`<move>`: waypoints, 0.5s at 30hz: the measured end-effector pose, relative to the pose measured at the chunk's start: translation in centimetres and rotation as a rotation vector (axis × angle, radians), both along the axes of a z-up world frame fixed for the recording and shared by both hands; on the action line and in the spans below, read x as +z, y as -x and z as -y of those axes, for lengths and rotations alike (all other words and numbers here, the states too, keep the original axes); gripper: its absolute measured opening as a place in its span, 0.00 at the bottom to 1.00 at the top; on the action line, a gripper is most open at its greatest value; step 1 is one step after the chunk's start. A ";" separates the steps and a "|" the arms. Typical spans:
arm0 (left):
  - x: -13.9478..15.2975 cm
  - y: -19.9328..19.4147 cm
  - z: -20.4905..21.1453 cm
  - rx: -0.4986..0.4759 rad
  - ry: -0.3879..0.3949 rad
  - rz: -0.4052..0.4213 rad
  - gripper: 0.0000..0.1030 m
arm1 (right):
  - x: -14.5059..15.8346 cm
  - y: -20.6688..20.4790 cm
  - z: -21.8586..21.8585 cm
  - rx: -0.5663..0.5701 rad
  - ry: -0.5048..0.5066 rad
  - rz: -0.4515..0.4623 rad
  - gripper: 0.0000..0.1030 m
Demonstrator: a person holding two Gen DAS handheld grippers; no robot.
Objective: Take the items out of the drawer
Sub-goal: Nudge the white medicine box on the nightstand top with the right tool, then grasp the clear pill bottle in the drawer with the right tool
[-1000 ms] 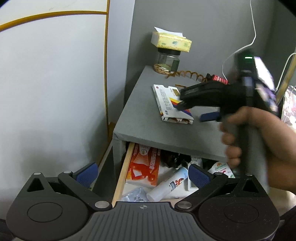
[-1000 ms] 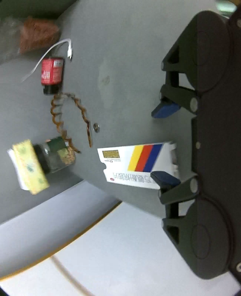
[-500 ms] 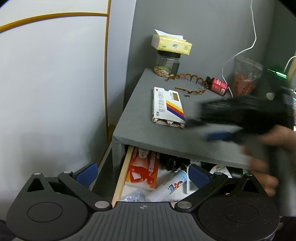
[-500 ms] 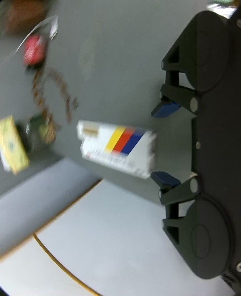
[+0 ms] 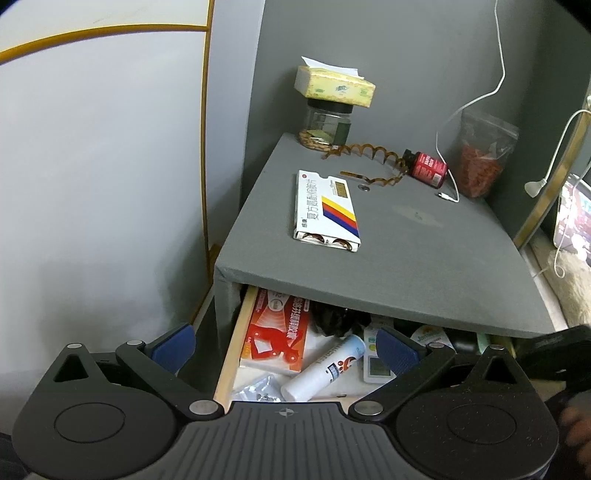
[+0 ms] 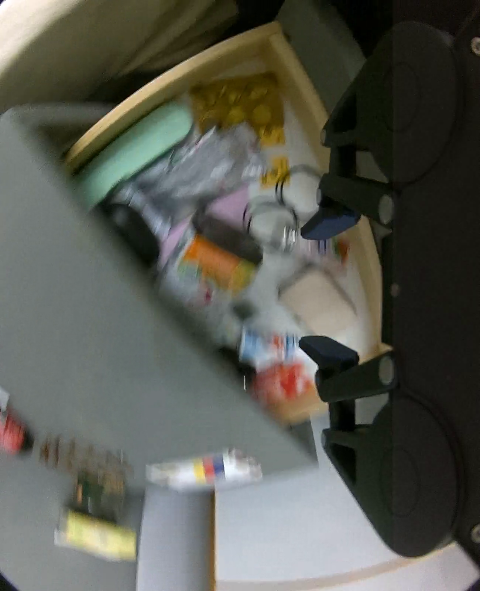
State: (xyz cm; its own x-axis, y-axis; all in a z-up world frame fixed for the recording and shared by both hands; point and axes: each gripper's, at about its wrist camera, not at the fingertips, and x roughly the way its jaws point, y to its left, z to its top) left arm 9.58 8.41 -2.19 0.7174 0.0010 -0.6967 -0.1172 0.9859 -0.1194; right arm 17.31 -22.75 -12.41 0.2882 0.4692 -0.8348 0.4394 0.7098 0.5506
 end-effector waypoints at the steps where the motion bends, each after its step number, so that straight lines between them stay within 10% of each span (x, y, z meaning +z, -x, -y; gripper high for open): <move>1: 0.0 0.0 0.0 0.001 -0.002 0.000 1.00 | -0.7 -0.4 -0.4 0.005 0.017 -0.019 0.55; 10: 0.1 0.2 -0.9 0.017 0.014 0.004 1.00 | -7.3 -3.0 -3.7 0.037 0.106 -0.183 0.42; 15: 0.1 0.1 -0.9 0.017 0.018 0.006 1.00 | -6.8 -2.8 -4.3 0.088 0.141 -0.121 0.34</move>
State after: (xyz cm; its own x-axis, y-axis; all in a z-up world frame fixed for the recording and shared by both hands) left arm 9.50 9.36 -2.05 0.7215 0.0003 -0.6924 -0.1331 0.9814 -0.1383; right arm 20.15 -18.44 -19.18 0.1445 0.3640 -0.9201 0.4292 0.8148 0.3897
